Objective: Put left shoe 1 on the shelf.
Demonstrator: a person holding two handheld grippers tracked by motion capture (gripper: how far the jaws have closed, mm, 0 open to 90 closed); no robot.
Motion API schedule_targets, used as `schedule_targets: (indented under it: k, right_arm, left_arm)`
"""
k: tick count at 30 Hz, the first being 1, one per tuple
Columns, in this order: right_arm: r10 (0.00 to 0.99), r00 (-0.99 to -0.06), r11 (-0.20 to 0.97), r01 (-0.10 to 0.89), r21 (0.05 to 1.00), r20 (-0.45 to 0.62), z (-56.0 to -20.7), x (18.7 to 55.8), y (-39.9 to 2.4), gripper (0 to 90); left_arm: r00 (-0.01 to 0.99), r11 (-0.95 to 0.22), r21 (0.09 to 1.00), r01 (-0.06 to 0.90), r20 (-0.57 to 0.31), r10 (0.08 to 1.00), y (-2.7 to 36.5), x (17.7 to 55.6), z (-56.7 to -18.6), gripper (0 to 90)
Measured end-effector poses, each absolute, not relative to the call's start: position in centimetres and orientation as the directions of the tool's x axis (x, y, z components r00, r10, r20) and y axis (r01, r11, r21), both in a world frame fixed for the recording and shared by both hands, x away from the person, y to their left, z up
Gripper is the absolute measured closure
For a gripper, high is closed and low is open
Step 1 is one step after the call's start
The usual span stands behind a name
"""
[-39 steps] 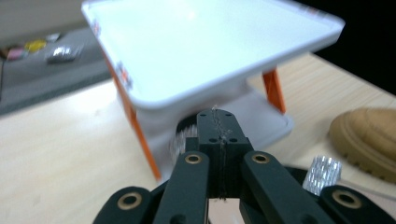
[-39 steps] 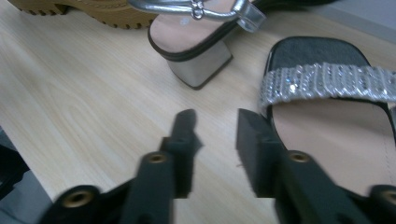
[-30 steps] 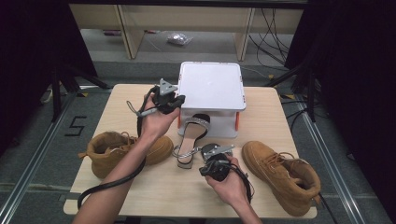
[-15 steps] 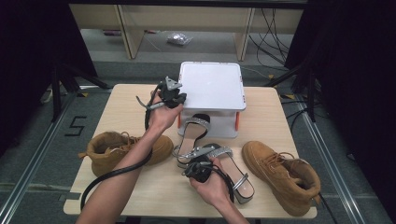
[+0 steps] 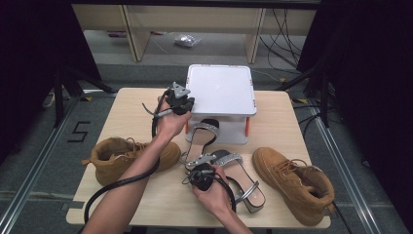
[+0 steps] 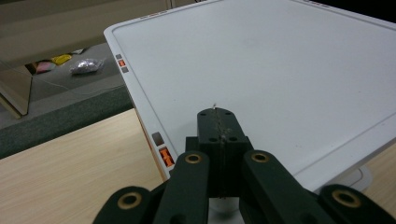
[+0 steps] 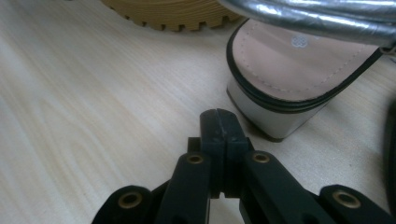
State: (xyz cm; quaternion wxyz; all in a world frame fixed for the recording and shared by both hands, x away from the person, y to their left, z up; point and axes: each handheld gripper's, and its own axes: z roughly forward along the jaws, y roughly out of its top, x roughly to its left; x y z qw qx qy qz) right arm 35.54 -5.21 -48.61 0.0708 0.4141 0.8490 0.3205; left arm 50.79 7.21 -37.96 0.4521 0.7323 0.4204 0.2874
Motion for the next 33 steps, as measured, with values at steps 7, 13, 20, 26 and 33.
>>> schedule_targets:
  k: [7, 13, 20, 26, 33]
  right_arm:
    - [0.773, -0.617, 0.413, 0.667, 0.620, 0.148, -48.9, 36.0, -5.4, 90.0]
    - [0.777, -0.608, 0.395, 0.671, 0.628, 0.161, -49.1, 36.1, -5.4, 90.0]
    - [0.795, -0.590, 0.386, 0.673, 0.631, 0.144, -48.7, 36.2, -5.8, 90.0]
    - [0.813, -0.575, 0.381, 0.643, 0.665, 0.091, -47.2, 37.0, -6.6, 90.0]
    - [0.834, -0.546, 0.367, 0.651, 0.664, 0.074, -46.9, 38.5, -7.3, 90.0]
  left_arm:
    - [0.480, -0.240, 0.903, 0.355, 0.044, 0.876, 7.2, 50.8, -38.0, 89.9]
    - [0.481, -0.241, 0.903, 0.355, 0.044, 0.876, 7.2, 50.8, -38.0, 89.9]
    - [0.485, -0.239, 0.905, 0.352, 0.042, 0.874, 7.2, 50.8, -38.0, 89.9]
    - [0.485, -0.245, 0.903, 0.354, 0.047, 0.873, 7.2, 50.8, -37.9, 89.9]
    - [0.495, -0.245, 0.902, 0.355, 0.041, 0.868, 7.1, 50.7, -37.9, 89.9]
